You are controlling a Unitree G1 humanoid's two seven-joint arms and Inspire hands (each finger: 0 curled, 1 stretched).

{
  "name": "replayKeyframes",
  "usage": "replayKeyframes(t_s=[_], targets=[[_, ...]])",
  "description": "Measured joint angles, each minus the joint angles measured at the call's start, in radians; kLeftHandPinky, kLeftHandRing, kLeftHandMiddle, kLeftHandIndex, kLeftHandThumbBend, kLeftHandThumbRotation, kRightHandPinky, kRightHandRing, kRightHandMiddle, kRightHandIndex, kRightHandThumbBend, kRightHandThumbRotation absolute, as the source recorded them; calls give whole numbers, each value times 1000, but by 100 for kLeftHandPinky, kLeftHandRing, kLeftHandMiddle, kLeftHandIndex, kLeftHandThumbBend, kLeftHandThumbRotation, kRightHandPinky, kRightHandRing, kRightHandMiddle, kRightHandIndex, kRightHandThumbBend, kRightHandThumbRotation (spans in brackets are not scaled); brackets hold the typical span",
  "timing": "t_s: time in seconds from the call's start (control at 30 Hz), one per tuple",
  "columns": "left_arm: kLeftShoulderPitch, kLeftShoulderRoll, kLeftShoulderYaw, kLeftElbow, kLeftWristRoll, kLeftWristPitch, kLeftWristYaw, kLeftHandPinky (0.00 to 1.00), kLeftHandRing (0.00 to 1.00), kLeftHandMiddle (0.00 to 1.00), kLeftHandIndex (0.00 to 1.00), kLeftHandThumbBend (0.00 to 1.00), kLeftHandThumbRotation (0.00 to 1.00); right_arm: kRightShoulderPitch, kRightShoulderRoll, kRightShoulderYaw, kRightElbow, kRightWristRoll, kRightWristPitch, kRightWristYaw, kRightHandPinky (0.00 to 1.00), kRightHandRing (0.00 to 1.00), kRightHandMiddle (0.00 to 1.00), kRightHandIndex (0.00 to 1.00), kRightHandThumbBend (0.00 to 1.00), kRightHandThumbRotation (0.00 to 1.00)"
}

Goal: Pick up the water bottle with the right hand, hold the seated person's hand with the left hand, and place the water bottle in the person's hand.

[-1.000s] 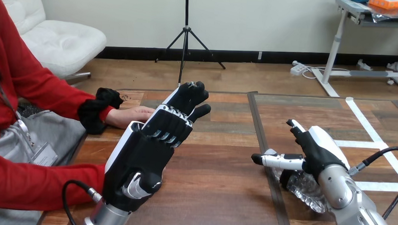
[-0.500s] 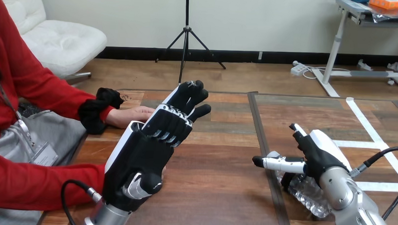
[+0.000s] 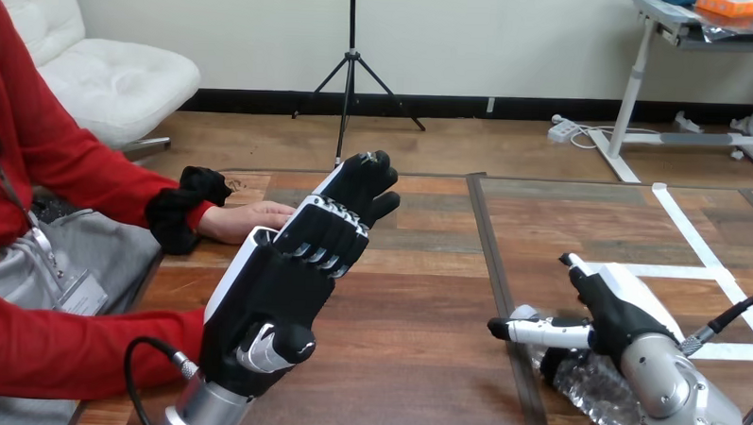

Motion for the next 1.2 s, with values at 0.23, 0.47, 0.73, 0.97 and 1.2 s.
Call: replayKeyframes(t_s=[0.23, 0.47, 0.73, 0.97, 1.2], targets=[[-11, -4, -9, 6, 2, -21, 0, 96, 98, 98, 94, 100, 65, 46, -25, 4, -153, -29, 140, 76, 68, 92, 98, 100, 100, 46], [-19, -8, -15, 9, 9, -46, 12, 96, 98, 98, 95, 100, 68, 92, -53, 9, -259, -50, 213, 132, 66, 91, 97, 100, 100, 47], [-30, -14, -21, 17, 13, -65, 27, 96, 98, 98, 95, 100, 67, 125, -80, 12, -331, -70, 265, 173, 66, 90, 98, 100, 100, 49], [-34, -16, -29, 18, 21, -74, 39, 96, 98, 98, 95, 100, 67, 135, -106, 12, -370, -74, 301, 200, 70, 90, 96, 99, 100, 51], [-34, -16, -31, 22, 22, -73, 47, 96, 98, 98, 95, 100, 68, 145, -113, 3, -374, -72, 297, 199, 77, 90, 95, 99, 100, 50]])
